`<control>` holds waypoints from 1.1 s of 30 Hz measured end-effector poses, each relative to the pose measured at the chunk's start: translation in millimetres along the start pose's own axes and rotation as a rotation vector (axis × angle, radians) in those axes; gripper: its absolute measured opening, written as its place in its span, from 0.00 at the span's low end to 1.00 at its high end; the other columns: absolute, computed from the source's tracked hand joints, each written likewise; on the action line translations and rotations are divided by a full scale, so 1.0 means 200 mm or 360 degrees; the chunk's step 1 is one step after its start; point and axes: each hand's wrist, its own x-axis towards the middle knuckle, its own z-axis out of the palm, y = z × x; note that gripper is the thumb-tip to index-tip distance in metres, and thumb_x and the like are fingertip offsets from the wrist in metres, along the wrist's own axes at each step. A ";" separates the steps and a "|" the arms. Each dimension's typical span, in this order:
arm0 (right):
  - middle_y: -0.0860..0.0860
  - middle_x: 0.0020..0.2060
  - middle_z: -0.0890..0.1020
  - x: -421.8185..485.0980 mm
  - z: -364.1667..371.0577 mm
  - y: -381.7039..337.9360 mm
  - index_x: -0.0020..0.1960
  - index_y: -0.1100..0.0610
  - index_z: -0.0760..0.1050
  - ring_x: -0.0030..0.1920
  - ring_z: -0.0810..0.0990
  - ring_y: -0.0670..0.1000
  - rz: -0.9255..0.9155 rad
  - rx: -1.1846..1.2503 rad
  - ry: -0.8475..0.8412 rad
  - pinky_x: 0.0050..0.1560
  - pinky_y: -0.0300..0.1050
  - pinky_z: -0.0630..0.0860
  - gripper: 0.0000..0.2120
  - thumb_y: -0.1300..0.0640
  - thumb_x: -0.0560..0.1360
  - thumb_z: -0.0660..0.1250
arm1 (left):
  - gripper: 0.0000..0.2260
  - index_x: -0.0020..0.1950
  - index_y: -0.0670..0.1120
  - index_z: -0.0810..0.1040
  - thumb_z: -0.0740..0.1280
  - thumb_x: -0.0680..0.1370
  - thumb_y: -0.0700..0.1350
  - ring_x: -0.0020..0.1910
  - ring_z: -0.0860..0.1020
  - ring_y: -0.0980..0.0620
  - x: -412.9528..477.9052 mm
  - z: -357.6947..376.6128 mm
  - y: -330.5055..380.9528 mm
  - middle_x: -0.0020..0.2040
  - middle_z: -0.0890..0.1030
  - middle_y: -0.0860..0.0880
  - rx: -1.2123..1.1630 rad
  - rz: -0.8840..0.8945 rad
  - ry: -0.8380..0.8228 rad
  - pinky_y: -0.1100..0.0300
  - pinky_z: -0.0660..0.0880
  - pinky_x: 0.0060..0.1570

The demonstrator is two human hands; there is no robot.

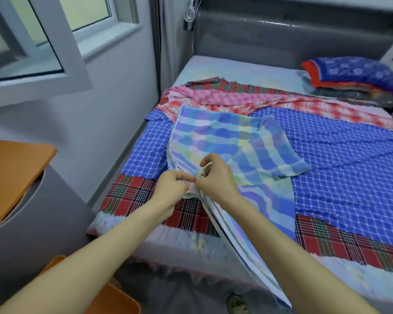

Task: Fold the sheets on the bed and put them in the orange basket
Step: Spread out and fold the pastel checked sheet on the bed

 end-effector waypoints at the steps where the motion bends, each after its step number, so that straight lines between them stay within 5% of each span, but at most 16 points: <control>1: 0.48 0.29 0.72 0.01 -0.02 0.01 0.46 0.55 0.68 0.32 0.70 0.48 0.0046 0.0088 0.0040 0.35 0.42 0.65 0.10 0.66 0.69 0.64 | 0.15 0.39 0.52 0.77 0.63 0.73 0.31 0.57 0.76 0.46 0.01 0.02 0.02 0.55 0.79 0.42 0.0009 -0.0010 -0.0009 0.51 0.74 0.56; 5: 0.48 0.33 0.74 0.02 -0.08 0.01 0.46 0.55 0.68 0.35 0.72 0.48 0.0134 0.0267 0.0168 0.37 0.43 0.70 0.13 0.62 0.67 0.70 | 0.11 0.48 0.47 0.70 0.63 0.74 0.32 0.42 0.75 0.47 0.05 0.11 0.14 0.48 0.74 0.43 -0.0042 -0.0062 -0.0046 0.51 0.75 0.43; 7: 0.48 0.36 0.74 0.01 -0.10 0.00 0.46 0.56 0.68 0.38 0.73 0.49 0.0101 0.0212 0.0207 0.39 0.43 0.70 0.13 0.61 0.67 0.71 | 0.03 0.46 0.42 0.67 0.58 0.77 0.34 0.29 0.73 0.53 0.07 0.14 0.20 0.39 0.72 0.42 -0.0231 -0.0157 -0.0124 0.59 0.73 0.30; 9: 0.51 0.40 0.76 0.01 -0.11 -0.01 0.47 0.57 0.67 0.44 0.76 0.53 0.0087 0.0144 0.0177 0.43 0.47 0.73 0.13 0.61 0.68 0.70 | 0.08 0.47 0.39 0.67 0.57 0.81 0.44 0.20 0.70 0.57 0.09 0.16 0.25 0.32 0.70 0.44 -0.0330 -0.0227 -0.0233 0.66 0.67 0.21; 11: 0.55 0.44 0.80 0.01 -0.13 -0.02 0.48 0.59 0.67 0.46 0.79 0.55 0.0189 0.0214 0.0057 0.46 0.52 0.78 0.16 0.62 0.65 0.71 | 0.14 0.56 0.41 0.73 0.61 0.80 0.51 0.26 0.75 0.57 0.14 0.19 0.27 0.32 0.78 0.48 -0.0343 -0.0293 -0.0321 0.64 0.70 0.28; 14: 0.60 0.46 0.81 0.01 -0.18 -0.01 0.59 0.58 0.65 0.50 0.81 0.58 0.0423 0.0742 -0.0139 0.50 0.60 0.79 0.29 0.67 0.59 0.68 | 0.07 0.51 0.41 0.77 0.64 0.78 0.44 0.28 0.77 0.55 0.17 0.24 0.29 0.30 0.81 0.50 -0.0486 -0.0502 -0.0378 0.62 0.72 0.32; 16: 0.64 0.51 0.79 0.00 -0.23 0.03 0.70 0.54 0.58 0.52 0.80 0.60 0.0589 0.1144 -0.0132 0.55 0.58 0.78 0.38 0.76 0.65 0.63 | 0.06 0.53 0.38 0.73 0.64 0.78 0.37 0.22 0.74 0.55 0.17 0.26 0.30 0.30 0.80 0.46 -0.0425 -0.0496 -0.0376 0.65 0.70 0.23; 19: 0.64 0.60 0.75 -0.05 -0.33 0.06 0.74 0.47 0.51 0.57 0.79 0.61 0.0642 0.1625 -0.0130 0.52 0.56 0.78 0.46 0.83 0.68 0.54 | 0.20 0.63 0.43 0.64 0.66 0.75 0.32 0.33 0.78 0.50 0.18 0.33 0.32 0.43 0.80 0.43 -0.0360 -0.0392 -0.0338 0.56 0.76 0.34; 22: 0.61 0.66 0.68 -0.11 -0.45 0.08 0.76 0.45 0.48 0.54 0.80 0.61 0.0605 0.1738 -0.0060 0.46 0.53 0.80 0.48 0.84 0.69 0.53 | 0.20 0.63 0.44 0.67 0.66 0.74 0.30 0.35 0.77 0.48 0.20 0.38 0.35 0.45 0.78 0.42 -0.0297 -0.0375 -0.0349 0.55 0.73 0.36; 26: 0.57 0.60 0.74 -0.16 -0.63 0.26 0.74 0.52 0.60 0.49 0.81 0.56 0.0590 0.1306 0.0259 0.48 0.50 0.80 0.36 0.76 0.72 0.64 | 0.18 0.60 0.44 0.72 0.63 0.75 0.28 0.36 0.75 0.44 0.27 0.38 0.43 0.47 0.76 0.39 -0.0243 -0.0323 -0.0217 0.53 0.73 0.35; 28: 0.53 0.60 0.75 -0.18 -0.62 0.35 0.72 0.54 0.64 0.54 0.78 0.52 0.0581 0.0751 0.0082 0.53 0.48 0.76 0.33 0.62 0.71 0.73 | 0.17 0.58 0.44 0.74 0.60 0.75 0.26 0.33 0.73 0.46 0.29 0.40 0.52 0.45 0.76 0.38 -0.0260 -0.0284 -0.0216 0.55 0.72 0.33; 30: 0.47 0.64 0.71 -0.18 -0.53 0.41 0.73 0.50 0.60 0.62 0.73 0.50 0.0567 0.0335 -0.0136 0.56 0.46 0.72 0.40 0.49 0.67 0.76 | 0.16 0.53 0.44 0.76 0.59 0.75 0.26 0.33 0.72 0.47 0.27 0.45 0.64 0.44 0.75 0.39 -0.0276 -0.0223 -0.0229 0.55 0.73 0.34; 33: 0.47 0.59 0.75 -0.13 -0.37 0.50 0.68 0.51 0.63 0.57 0.77 0.53 0.0523 -0.0080 0.0115 0.46 0.47 0.72 0.34 0.44 0.68 0.73 | 0.15 0.51 0.43 0.76 0.58 0.75 0.25 0.32 0.72 0.48 0.21 0.52 0.87 0.40 0.75 0.41 -0.0316 -0.0111 -0.0252 0.57 0.74 0.33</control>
